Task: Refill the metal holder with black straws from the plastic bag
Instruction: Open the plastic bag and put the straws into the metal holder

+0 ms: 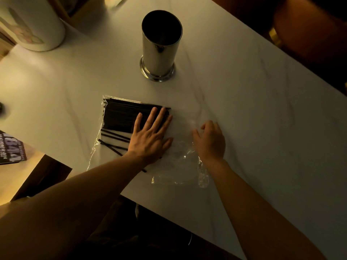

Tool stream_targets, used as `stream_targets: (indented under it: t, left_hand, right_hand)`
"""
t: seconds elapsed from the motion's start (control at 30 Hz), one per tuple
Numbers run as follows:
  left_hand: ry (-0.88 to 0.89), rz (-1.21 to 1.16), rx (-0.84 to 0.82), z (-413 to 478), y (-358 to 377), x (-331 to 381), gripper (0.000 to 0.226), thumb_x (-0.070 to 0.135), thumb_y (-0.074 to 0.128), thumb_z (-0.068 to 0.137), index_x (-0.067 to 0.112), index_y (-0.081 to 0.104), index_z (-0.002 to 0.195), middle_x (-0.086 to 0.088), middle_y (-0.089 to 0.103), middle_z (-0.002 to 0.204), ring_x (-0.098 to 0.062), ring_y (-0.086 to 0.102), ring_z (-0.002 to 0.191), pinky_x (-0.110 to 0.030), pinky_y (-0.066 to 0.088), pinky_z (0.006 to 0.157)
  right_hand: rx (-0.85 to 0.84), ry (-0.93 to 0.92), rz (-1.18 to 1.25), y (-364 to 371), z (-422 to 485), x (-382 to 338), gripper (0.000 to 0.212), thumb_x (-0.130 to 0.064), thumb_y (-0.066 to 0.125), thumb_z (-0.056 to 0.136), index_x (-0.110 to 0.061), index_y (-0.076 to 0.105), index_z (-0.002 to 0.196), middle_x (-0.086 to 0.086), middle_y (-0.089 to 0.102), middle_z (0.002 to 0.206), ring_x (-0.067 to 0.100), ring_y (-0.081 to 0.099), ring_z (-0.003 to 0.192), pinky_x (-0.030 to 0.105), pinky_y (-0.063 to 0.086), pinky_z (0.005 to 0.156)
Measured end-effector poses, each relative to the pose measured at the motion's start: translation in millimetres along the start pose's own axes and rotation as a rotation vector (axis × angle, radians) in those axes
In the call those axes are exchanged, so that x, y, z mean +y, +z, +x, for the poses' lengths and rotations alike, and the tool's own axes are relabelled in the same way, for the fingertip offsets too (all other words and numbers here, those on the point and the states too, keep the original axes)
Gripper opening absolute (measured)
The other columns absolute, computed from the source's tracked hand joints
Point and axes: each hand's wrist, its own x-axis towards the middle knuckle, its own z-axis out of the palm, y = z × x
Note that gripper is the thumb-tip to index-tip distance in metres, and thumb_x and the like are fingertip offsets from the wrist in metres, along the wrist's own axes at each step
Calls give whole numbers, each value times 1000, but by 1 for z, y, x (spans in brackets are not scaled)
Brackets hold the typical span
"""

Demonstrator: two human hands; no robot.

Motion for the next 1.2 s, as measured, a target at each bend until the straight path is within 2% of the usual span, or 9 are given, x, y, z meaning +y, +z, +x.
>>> stream_targets:
  t: [0.13, 0.23, 0.43, 0.6, 0.73, 0.83, 0.93, 1.03, 1.2]
  left_hand:
    - [-1, 5, -1, 0, 2, -1, 78, 73, 19, 98, 35, -2, 163, 2, -8, 172, -21, -15, 157, -55, -9, 125]
    - [2, 1, 1, 0, 2, -1, 77, 72, 19, 98, 35, -2, 163, 2, -8, 172, -21, -14, 157, -55, -9, 125]
    - [8, -11, -5, 1, 3, -2, 77, 72, 17, 98, 35, -2, 163, 2, -7, 172, -22, -13, 158, -57, -6, 125]
    - [11, -12, -12, 1, 4, -3, 77, 72, 20, 98, 35, -4, 162, 2, -9, 172, -22, -13, 158, -57, -6, 125]
    - [-2, -11, -26, 1, 1, -2, 75, 70, 19, 100, 37, -4, 162, 4, -10, 171, -19, -18, 156, -55, -8, 125]
    - [-25, -45, -51, 1, -5, -2, 71, 70, 17, 100, 41, -5, 161, 6, -11, 171, -18, -19, 156, -54, -11, 124]
    - [-41, -134, -104, 3, -16, -1, 72, 71, 19, 98, 46, -9, 159, 8, -16, 169, -18, -20, 156, -54, -10, 125]
    - [-10, -223, -110, -1, -33, -5, 76, 71, 24, 95, 46, -8, 160, 8, -18, 169, -18, -22, 155, -53, -7, 126]
    - [37, -241, -56, -40, -60, -40, 80, 69, 32, 95, 29, 16, 162, 0, 5, 172, -20, -2, 158, -49, 6, 127]
  right_hand:
    - [-49, -88, -78, 4, 19, -10, 19, -28, 56, 91, -9, 57, 86, 15, 61, 93, 38, 59, 86, 44, 46, 71]
    - [-44, -78, -92, 5, 26, -8, 18, -22, 51, 92, -6, 56, 86, 18, 61, 93, 40, 58, 86, 45, 45, 70]
    - [10, 221, 85, 2, 32, 13, 20, -22, 48, 93, -5, 55, 84, 17, 61, 96, 37, 57, 87, 42, 43, 70]
    - [-26, 357, 181, -5, 21, 23, 20, -24, 54, 92, -5, 54, 96, 19, 60, 105, 38, 57, 95, 41, 44, 77]
    - [68, 45, 35, -15, -18, 22, 16, -17, 58, 85, -5, 56, 95, 17, 58, 98, 38, 55, 91, 45, 47, 76]
    - [-40, -110, 61, -16, -62, 18, 17, -23, 62, 87, -9, 58, 94, 13, 59, 94, 34, 56, 90, 45, 50, 77]
    - [-196, -191, 4, -12, -102, 19, 40, -39, 63, 86, -8, 61, 112, 13, 61, 108, 33, 58, 99, 43, 52, 84]
    - [-322, -199, -108, -8, -125, 22, 67, -49, 67, 80, -6, 53, 129, 17, 56, 125, 35, 55, 109, 45, 51, 89]
    - [-355, -235, -188, -5, -132, 29, 86, -59, 68, 76, -18, 39, 145, 13, 37, 151, 33, 41, 131, 46, 45, 97]
